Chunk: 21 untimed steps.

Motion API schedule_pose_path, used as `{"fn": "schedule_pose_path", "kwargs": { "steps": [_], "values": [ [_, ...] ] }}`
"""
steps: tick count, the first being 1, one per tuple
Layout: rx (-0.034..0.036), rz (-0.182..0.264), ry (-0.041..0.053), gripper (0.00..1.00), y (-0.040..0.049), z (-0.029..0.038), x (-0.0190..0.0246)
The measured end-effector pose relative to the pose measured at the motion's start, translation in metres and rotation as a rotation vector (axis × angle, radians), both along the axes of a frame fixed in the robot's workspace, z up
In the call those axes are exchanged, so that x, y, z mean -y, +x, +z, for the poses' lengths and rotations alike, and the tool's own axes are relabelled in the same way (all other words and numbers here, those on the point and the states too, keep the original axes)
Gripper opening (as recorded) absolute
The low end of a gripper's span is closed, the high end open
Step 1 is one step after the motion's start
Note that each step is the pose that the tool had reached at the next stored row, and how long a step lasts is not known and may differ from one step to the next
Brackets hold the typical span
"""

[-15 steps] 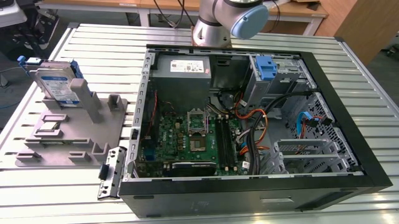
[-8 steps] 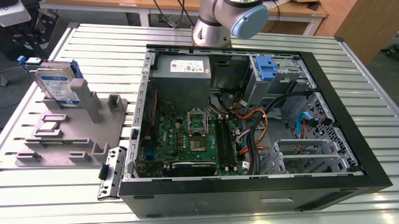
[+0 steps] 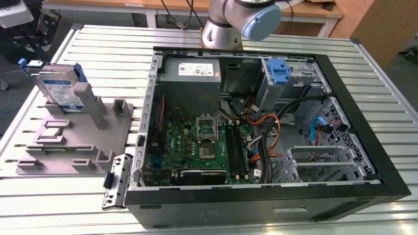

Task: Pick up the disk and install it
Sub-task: 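Pick up the disk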

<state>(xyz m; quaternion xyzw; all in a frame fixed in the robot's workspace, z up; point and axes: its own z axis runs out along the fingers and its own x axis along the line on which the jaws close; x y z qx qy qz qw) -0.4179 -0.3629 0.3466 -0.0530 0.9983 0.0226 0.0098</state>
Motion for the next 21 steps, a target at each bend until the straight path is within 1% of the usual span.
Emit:
{"fn": "schedule_pose_path", "kwargs": {
  "steps": [4, 7, 10, 11, 21],
  "values": [
    [0.0001, 0.011, 0.0001, 0.10, 0.0000, 0.0000, 0.0000],
    [0.0000, 0.042, 0.0000, 0.10, 0.0000, 0.0000, 0.0000],
    [0.0001, 0.083, 0.0001, 0.10, 0.0000, 0.0000, 0.0000],
    [0.0001, 0.089, 0.0001, 0.10, 0.0000, 0.0000, 0.0000],
    [0.0000, 0.090, 0.0001, 0.10, 0.0000, 0.0000, 0.0000]
  ]
}}
